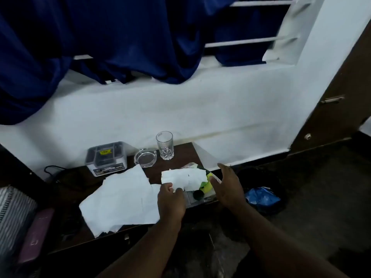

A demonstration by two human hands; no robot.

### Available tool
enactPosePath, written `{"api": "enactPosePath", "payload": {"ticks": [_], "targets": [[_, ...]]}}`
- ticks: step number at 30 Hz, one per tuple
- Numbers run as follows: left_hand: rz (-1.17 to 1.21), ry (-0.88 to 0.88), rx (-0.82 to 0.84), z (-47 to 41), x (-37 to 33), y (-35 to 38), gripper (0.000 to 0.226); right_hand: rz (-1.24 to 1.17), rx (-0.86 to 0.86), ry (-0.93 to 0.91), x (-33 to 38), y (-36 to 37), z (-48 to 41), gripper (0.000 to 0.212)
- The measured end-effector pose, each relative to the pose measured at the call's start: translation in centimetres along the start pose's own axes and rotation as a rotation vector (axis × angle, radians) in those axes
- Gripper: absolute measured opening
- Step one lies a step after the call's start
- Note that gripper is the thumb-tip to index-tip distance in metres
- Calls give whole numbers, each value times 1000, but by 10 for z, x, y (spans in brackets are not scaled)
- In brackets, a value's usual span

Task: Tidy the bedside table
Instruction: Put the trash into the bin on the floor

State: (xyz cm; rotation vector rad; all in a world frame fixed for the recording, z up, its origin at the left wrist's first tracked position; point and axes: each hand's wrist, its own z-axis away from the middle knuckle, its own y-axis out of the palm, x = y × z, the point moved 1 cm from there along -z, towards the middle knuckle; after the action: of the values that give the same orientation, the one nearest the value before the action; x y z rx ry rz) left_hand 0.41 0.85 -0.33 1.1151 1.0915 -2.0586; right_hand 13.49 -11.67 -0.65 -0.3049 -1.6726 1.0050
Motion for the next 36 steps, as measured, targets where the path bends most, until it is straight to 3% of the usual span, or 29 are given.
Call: {"api": "enactPosePath", "payload": {"ticks": [5, 14, 20, 26, 36], "targets": [[101, -111, -121, -18, 3, 18, 48, 1, 74, 133, -13, 15, -23, 66], [63, -250, -173, -39, 10, 39, 53, 46, 125, 200, -18, 37, -41, 60], [160, -304, -173, -45, 8, 44, 55, -87, 132, 288, -35, 39, -46, 49], [203, -194, -65, -37, 8, 49, 23, -230, 73, 307, -45, 27, -44, 32], [-111, 112, 53, -2, -29, 90, 21, -428, -70, 336, -76, -22, -23, 24]]}}
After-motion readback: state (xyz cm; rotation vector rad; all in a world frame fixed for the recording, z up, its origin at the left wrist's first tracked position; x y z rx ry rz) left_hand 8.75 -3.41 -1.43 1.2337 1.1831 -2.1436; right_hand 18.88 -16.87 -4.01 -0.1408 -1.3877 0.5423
